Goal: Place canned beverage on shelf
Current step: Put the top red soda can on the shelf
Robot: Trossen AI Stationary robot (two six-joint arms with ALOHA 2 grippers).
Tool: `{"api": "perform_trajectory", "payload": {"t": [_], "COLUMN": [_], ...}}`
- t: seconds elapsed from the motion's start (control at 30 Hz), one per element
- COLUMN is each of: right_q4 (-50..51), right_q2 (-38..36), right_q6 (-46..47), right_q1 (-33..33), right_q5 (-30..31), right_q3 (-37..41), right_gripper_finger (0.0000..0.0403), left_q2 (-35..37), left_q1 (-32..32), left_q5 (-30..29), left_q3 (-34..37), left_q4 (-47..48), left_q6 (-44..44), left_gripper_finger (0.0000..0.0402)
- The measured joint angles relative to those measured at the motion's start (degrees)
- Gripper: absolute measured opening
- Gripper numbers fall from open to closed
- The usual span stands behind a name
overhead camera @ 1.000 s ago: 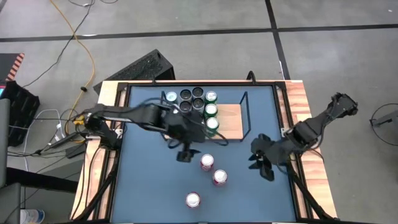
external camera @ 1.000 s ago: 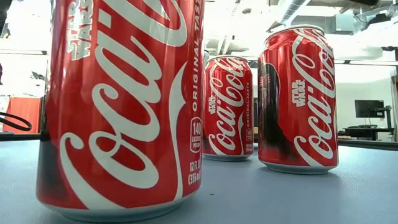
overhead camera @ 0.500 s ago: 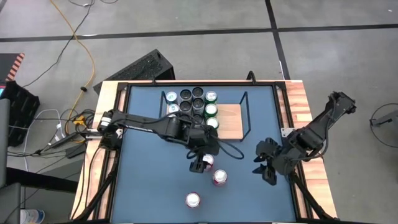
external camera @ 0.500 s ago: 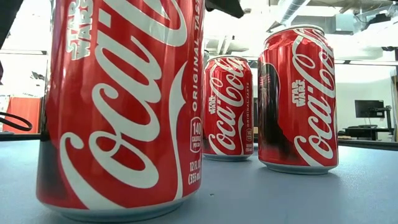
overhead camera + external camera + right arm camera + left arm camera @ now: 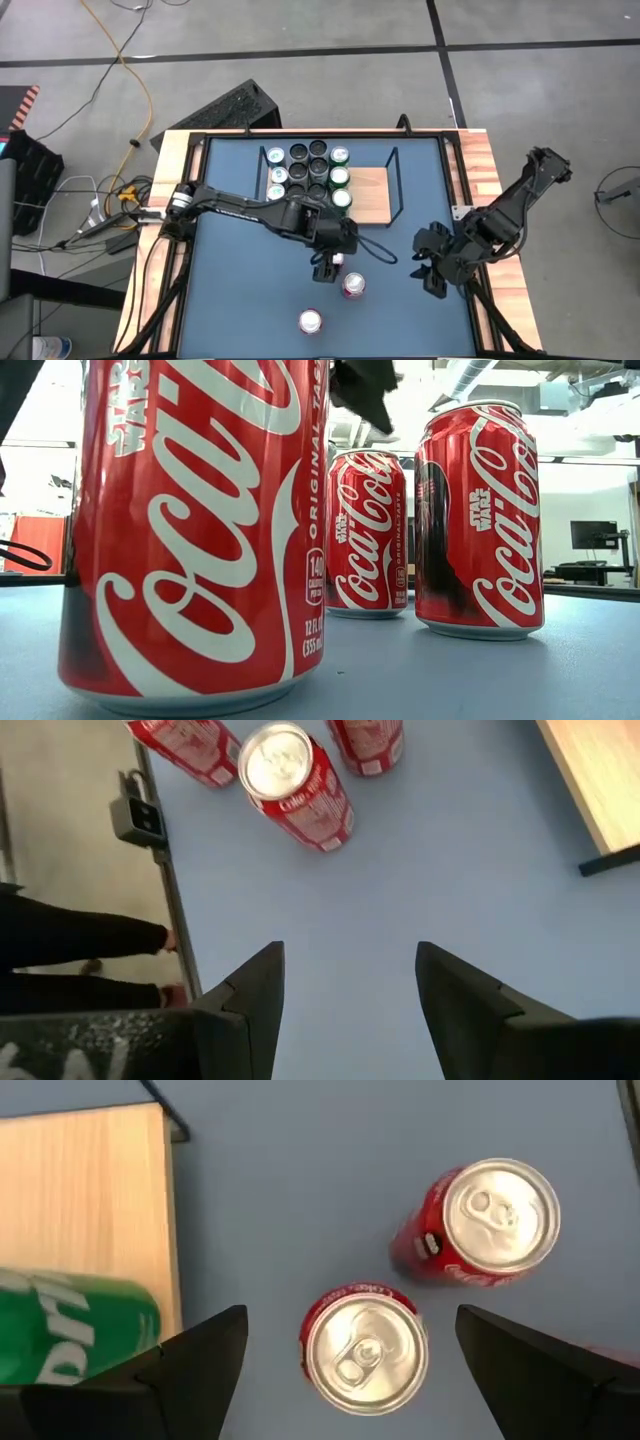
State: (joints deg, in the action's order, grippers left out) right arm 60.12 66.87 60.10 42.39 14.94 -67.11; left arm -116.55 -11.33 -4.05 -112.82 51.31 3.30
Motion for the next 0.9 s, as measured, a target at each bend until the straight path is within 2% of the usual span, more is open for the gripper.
{"api": "perform_trajectory", "payload": {"t": [0.13, 0.57, 0.9], "right_q4": [1.36, 1.98, 2.05], "right_q2": [0.0, 0.0, 0.0], "right_q6": [-0.17, 0.34, 1.87], "right_q1": [1.38, 4.01, 5.27], "right_q5": [0.0, 0.09, 0.9], "right_q3": [0.0, 0.02, 0.02], "right_gripper_finger": [0.0207, 0.0207, 0.0207], "left_q2": [0.21, 0.1, -0.62], "left_q1": [-1.15, -2.88, -3.34], "left_q5": [0.42, -3.24, -5.47], "left_q3": [1.58, 8.85, 10.08], "left_q4": [-3.33, -4.73, -7.99], "left_q6": [4.52, 7.89, 7.66], "left_gripper_finger": [0.0343, 0.0343, 0.0343]}}
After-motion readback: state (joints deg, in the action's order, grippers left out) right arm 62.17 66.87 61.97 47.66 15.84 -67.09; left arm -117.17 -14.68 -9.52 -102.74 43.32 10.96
